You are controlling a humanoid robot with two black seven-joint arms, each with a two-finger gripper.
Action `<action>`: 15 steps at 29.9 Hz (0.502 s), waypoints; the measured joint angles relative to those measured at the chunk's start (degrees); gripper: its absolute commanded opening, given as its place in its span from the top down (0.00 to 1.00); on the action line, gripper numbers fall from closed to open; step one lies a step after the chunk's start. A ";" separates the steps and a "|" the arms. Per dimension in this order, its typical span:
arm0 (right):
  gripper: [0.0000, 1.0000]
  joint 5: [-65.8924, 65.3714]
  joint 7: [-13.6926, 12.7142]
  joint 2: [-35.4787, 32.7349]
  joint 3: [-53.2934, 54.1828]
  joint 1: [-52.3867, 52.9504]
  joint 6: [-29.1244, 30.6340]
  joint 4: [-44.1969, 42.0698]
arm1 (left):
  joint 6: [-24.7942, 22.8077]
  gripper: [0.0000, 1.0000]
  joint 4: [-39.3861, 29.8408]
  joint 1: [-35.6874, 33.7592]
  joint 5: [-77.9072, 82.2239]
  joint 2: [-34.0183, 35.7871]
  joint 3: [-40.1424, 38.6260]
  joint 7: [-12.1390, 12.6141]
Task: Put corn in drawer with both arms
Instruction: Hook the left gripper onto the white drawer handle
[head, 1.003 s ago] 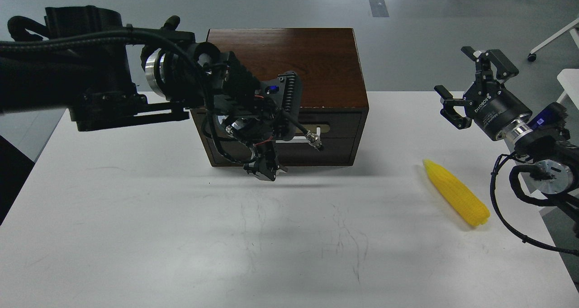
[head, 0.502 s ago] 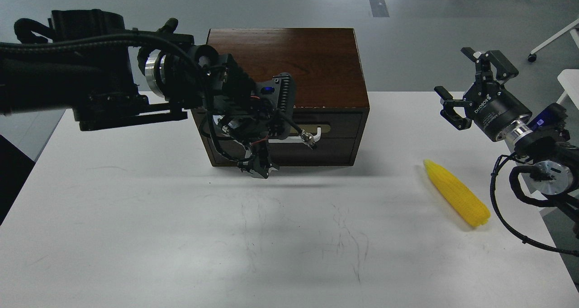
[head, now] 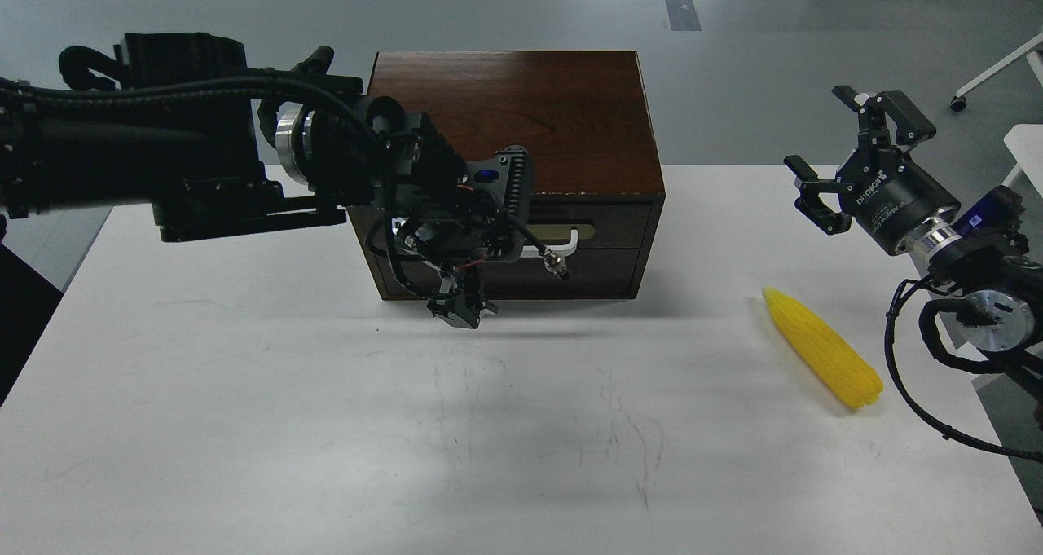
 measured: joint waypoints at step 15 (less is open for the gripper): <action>0.00 0.00 0.00 -0.02 0.02 -0.11 0.00 -0.07 | 0.00 0.02 1.27 0.77 0.20 -0.93 0.15 0.00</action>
